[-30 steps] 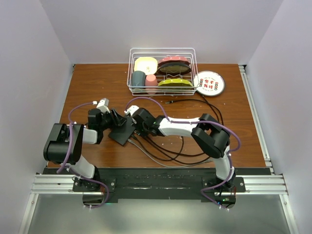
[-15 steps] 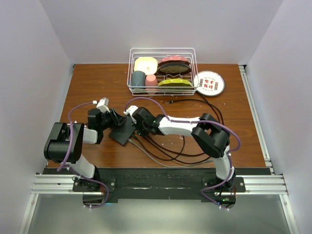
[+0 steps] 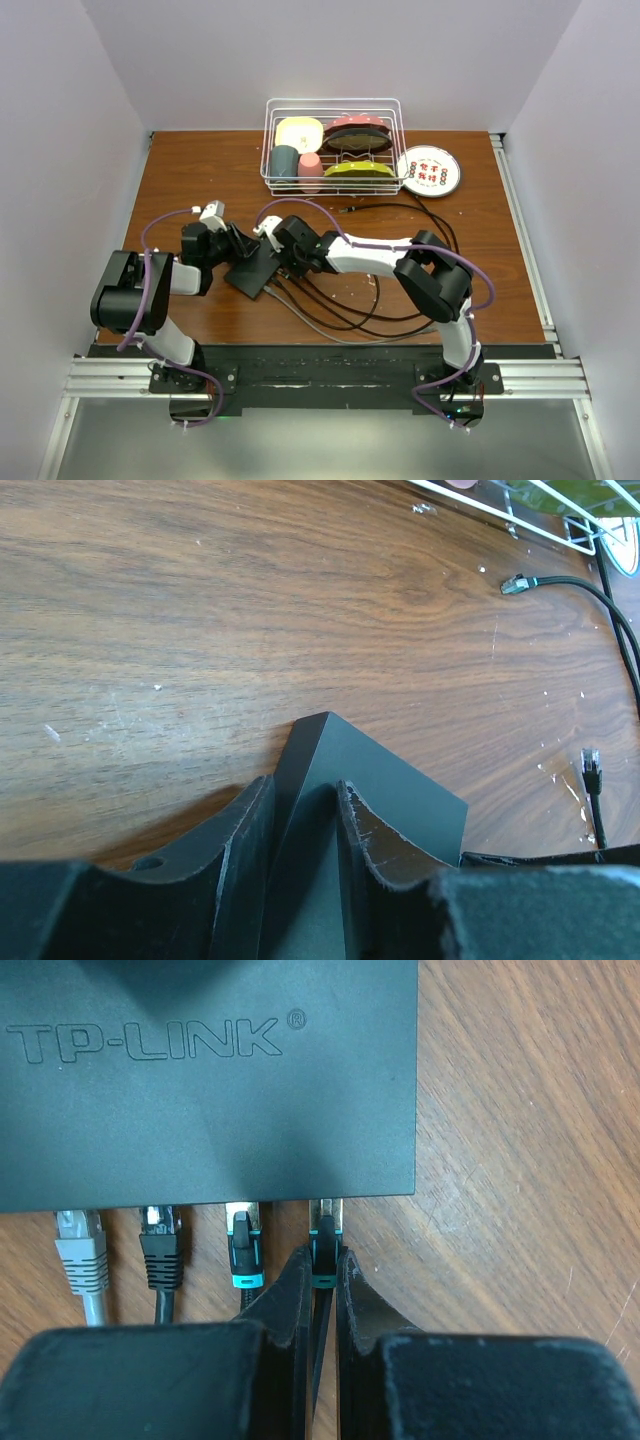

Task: Insert the plug into the switch port

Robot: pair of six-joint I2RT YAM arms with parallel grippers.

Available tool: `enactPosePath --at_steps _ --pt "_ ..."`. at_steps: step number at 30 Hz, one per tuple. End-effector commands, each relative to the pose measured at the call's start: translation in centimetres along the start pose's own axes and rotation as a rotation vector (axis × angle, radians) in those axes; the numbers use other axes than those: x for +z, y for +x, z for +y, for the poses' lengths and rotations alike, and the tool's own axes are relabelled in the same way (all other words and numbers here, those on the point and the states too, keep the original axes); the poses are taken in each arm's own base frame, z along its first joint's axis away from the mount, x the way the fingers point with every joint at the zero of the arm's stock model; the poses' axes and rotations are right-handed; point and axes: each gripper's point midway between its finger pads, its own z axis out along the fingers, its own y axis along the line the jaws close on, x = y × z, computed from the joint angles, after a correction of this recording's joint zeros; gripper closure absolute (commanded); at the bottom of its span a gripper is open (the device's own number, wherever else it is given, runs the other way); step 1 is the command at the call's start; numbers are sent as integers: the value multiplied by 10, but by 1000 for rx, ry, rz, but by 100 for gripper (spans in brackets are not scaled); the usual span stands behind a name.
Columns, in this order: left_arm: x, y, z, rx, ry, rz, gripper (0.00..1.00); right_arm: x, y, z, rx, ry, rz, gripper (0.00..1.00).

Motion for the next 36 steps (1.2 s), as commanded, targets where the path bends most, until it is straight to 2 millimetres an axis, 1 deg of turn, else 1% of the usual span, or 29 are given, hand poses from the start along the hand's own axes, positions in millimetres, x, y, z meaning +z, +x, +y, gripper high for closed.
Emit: enactPosePath --at_steps 1,8,13,15,16,20,22,23,24,26,27,29,32,33,35,36 --pt "-1 34 -30 -6 130 126 78 -18 -104 15 -5 -79 -320 100" --pt "-1 41 -32 -9 136 142 81 -17 -115 11 11 -79 -347 100" --pt "-1 43 -37 -2 154 148 84 -14 -121 11 9 -80 -358 100" --pt "0 44 -41 5 168 152 85 -15 -131 11 3 -78 -392 100" --pt "0 45 -41 6 170 154 85 -12 -131 14 -5 -102 -391 100" --pt "0 47 -54 30 220 155 88 -17 -146 19 -24 -137 -443 100" --pt "1 45 -60 45 240 148 89 -19 -155 18 -22 -140 -466 100" --pt "1 47 -63 51 248 154 90 -18 -155 18 -20 -144 -466 100" --pt "2 47 -65 55 251 155 91 -20 -163 17 -18 -145 -481 100" --pt "2 47 -68 62 258 156 93 -20 -166 16 -18 -147 -483 100" --pt "2 47 -67 64 254 153 96 -20 -170 16 -16 -147 -492 100" --pt "2 49 -65 65 242 150 99 -21 -171 15 -12 -147 -493 100" --pt "3 49 -62 65 228 149 99 -24 -169 15 -6 -148 -490 100" --pt "4 48 -63 67 228 149 99 -24 -164 15 -4 -146 -482 100" --pt "4 47 -61 66 218 147 98 -31 -165 14 7 -142 -492 100" --pt "4 45 -62 70 216 142 97 -29 -157 14 8 -141 -478 100"
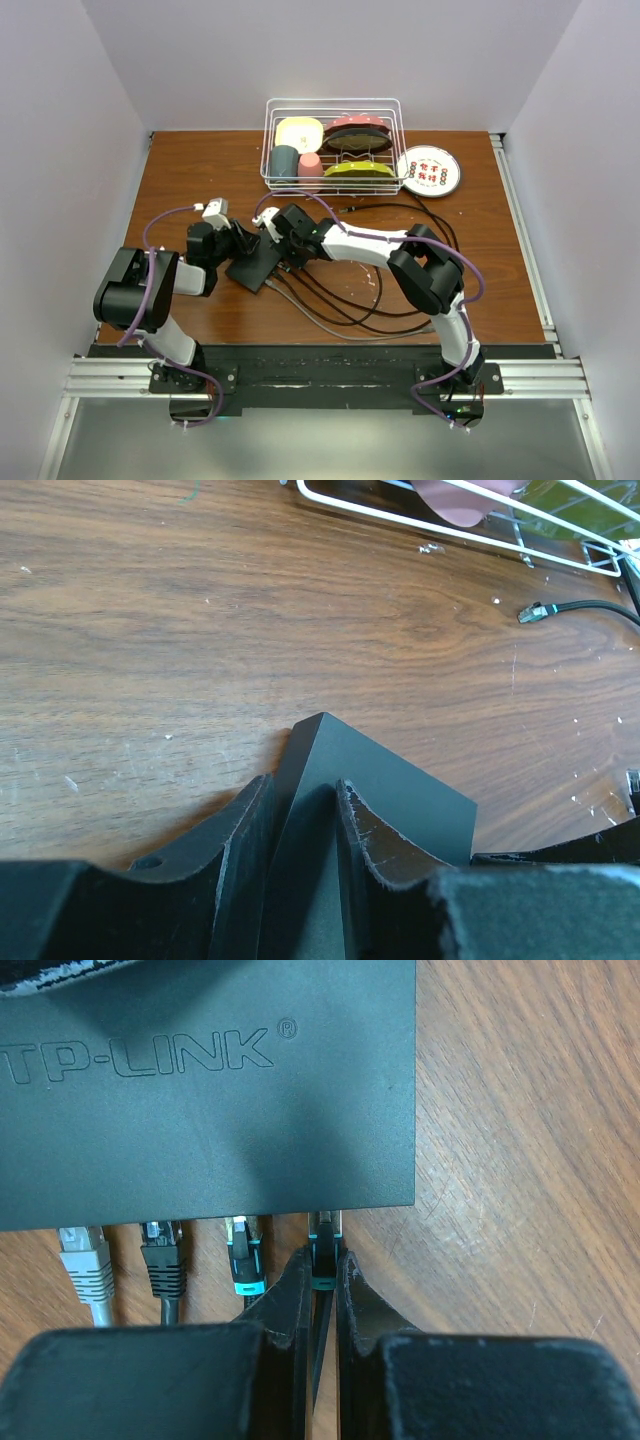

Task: Insert the plug into the switch port

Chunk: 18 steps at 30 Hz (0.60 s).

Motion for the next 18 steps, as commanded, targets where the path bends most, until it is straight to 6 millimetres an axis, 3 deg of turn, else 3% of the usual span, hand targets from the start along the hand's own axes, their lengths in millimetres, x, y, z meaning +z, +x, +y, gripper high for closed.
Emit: enactPosePath --at_steps 1,9,13,14,18 --pt "-11 46 -63 -24 247 198 96 -50 -145 31 -10 -116 -525 100" --pt "-18 21 -57 9 153 118 78 -51 -124 36 24 -144 -488 100" --pt "-23 9 -52 22 99 76 67 -52 -116 31 50 -114 -479 92" --pt "-24 6 -49 23 74 68 57 -52 -114 28 56 -96 -471 91" --pt "-33 -11 -45 32 9 9 43 -59 -112 22 73 -68 -468 76"
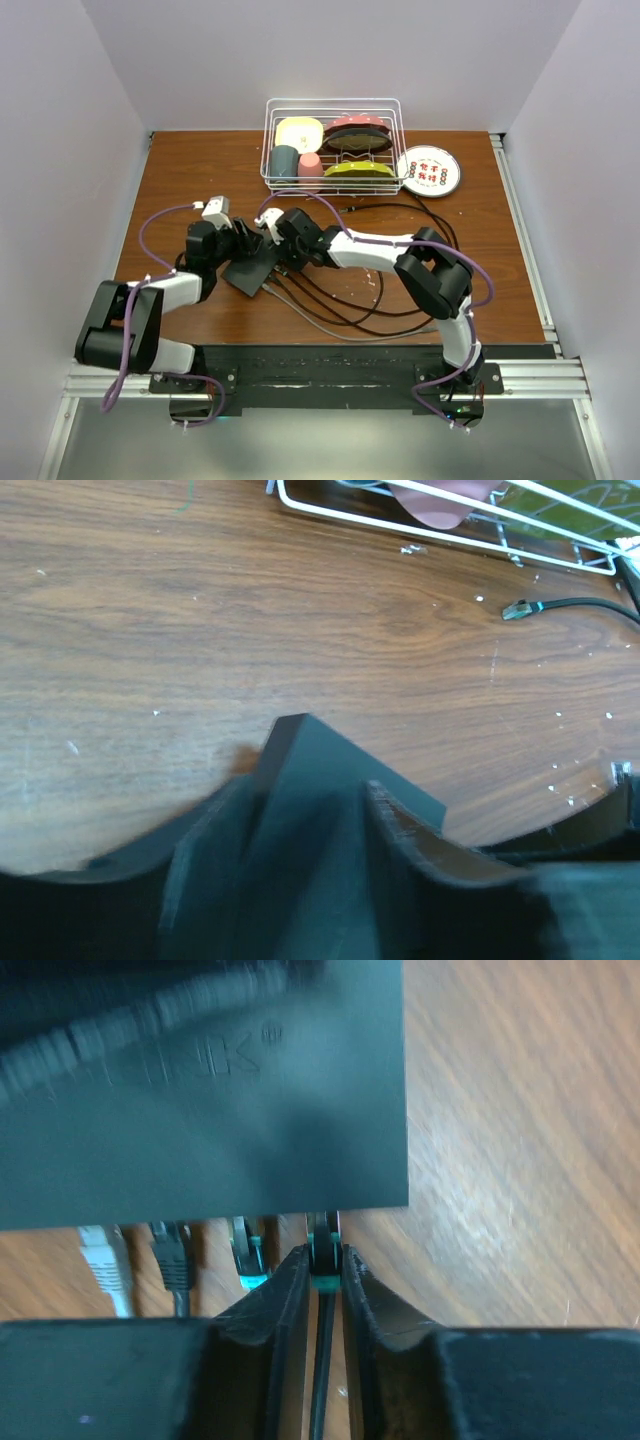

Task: Insert the plug into the switch port

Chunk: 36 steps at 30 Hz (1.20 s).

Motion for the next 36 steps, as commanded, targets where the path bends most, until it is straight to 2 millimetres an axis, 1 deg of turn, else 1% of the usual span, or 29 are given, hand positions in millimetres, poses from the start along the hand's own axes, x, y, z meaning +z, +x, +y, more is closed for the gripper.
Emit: enactPosePath --at_steps 1,2,3,4,5,6,8,9,10,11,12,13,15,16,17,19,20,21,22,23,24,25,26,27,29,30,31,33,36 --pt "-16 3 -25 -5 56 24 41 -45 -113 17 30 -44 -386 73" --pt "-17 0 -21 -5 29 7 37 -47 -112 15 33 -34 -382 64" --pt "-22 -9 -23 0 20 -24 36 -53 -116 12 41 -15 -395 59" --pt "-25 -9 -16 -3 -20 -25 33 -56 -117 11 46 -10 -400 55" --pt "-28 -12 -16 -1 -28 -35 29 -58 -115 10 51 -5 -397 51" --pt "-35 -24 -21 11 -24 -72 28 -62 -117 8 56 5 -404 43" --pt "-44 -28 -17 10 -56 -89 22 -73 -119 7 65 9 -409 37" --pt "-53 -38 -22 19 -47 -134 21 -77 -119 8 66 7 -412 31" --pt "-58 -40 -23 19 -52 -140 20 -90 -126 8 73 6 -436 28" --pt "-63 -46 -22 23 -66 -164 16 -93 -122 7 79 9 -434 24" --pt "-74 -62 -29 29 -56 -219 15 -100 -124 8 82 6 -446 20" --pt "-79 -62 -28 26 -70 -215 13 -116 -131 6 88 10 -480 13" --pt "-95 -82 -35 25 -73 -282 11 -127 -130 6 91 7 -489 6" --pt "-100 -80 -35 17 -81 -268 11 -135 -131 6 95 6 -498 3" --pt "-109 -91 -36 15 -95 -314 10 -151 -133 5 97 5 -523 1" --pt "-117 -98 -40 10 -90 -336 9 -165 -133 4 108 7 -543 1" --pt "-122 -103 -43 11 -84 -359 9 -183 -132 3 112 7 -572 1" --pt "-125 -108 -45 11 -81 -371 9 -189 -130 3 122 8 -585 1" --pt "-126 -108 -43 6 -93 -368 7 -199 -129 3 138 0 -603 1" --pt "-128 -109 -41 -9 -110 -373 6 -200 -119 3 142 -3 -599 1" --pt "-131 -113 -43 -12 -109 -382 5 -222 -122 2 150 -4 -645 1" --pt "-130 -108 -39 -14 -127 -357 5 -229 -118 2 162 -3 -655 1" --pt "-130 -108 -39 -27 -131 -355 4 -227 -106 0 168 4 -647 1" --pt "-129 -106 -38 -34 -136 -350 4 -244 -106 -5 177 22 -686 1" --pt "-126 -106 -36 -41 -139 -353 2 -246 -90 -9 196 45 -679 1" --pt "-124 -103 -33 -47 -150 -347 0 -249 -86 -11 200 52 -684 1" --pt "-123 -102 -32 -50 -153 -344 0 -260 -85 -15 210 66 -710 1" --pt "-120 -99 -33 -40 -144 -321 0 -259 -75 -19 218 88 -697 1" --pt "-117 -96 -33 -45 -141 -306 0 -264 -68 -35 275 173 -695 1"
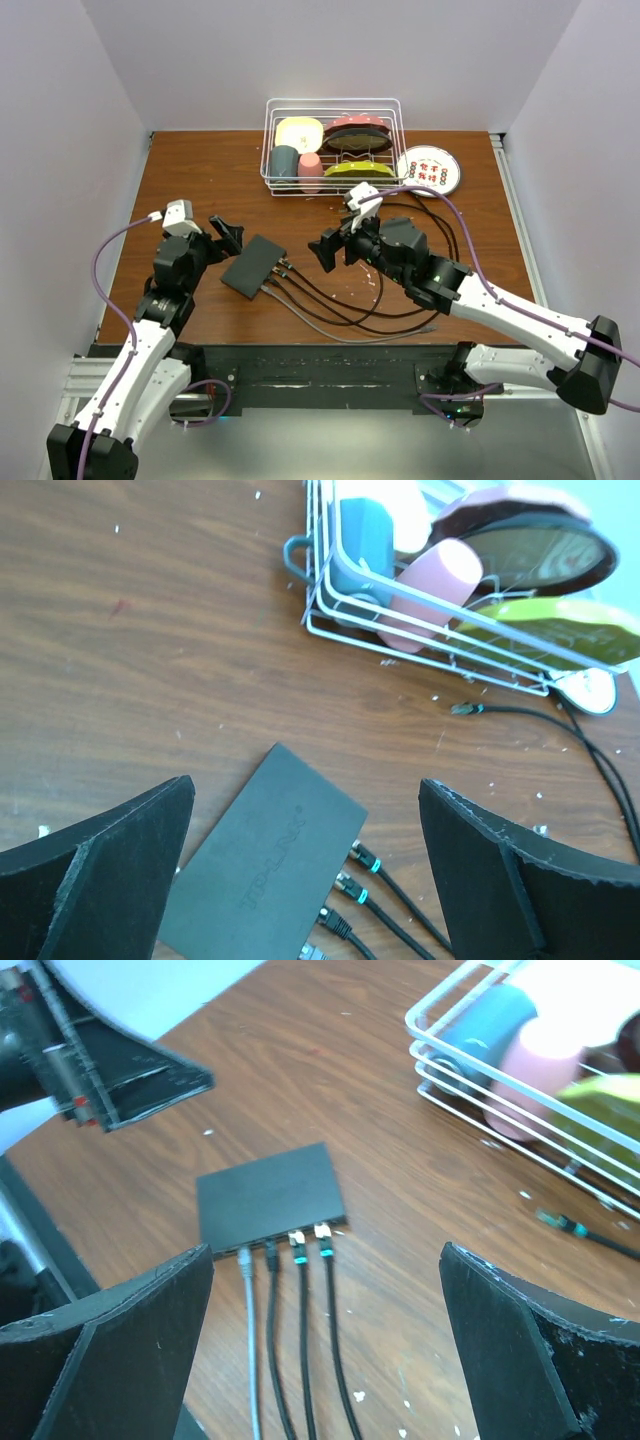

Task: Insert the plug into the switch port

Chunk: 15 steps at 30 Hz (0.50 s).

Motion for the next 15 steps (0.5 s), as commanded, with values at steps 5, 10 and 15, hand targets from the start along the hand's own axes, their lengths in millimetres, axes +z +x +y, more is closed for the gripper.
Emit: enactPosePath --at_steps 5,10,15 --pt "3 -14 -14 -22 56 -54 0 -10 -8 -48 91 287 -66 1" --pt "2 -15 -17 -20 74 -58 0 -9 -15 -55 97 339 -86 1" --pt "-1 -19 -20 -22 97 -84 0 -10 -16 -52 108 314 -106 1"
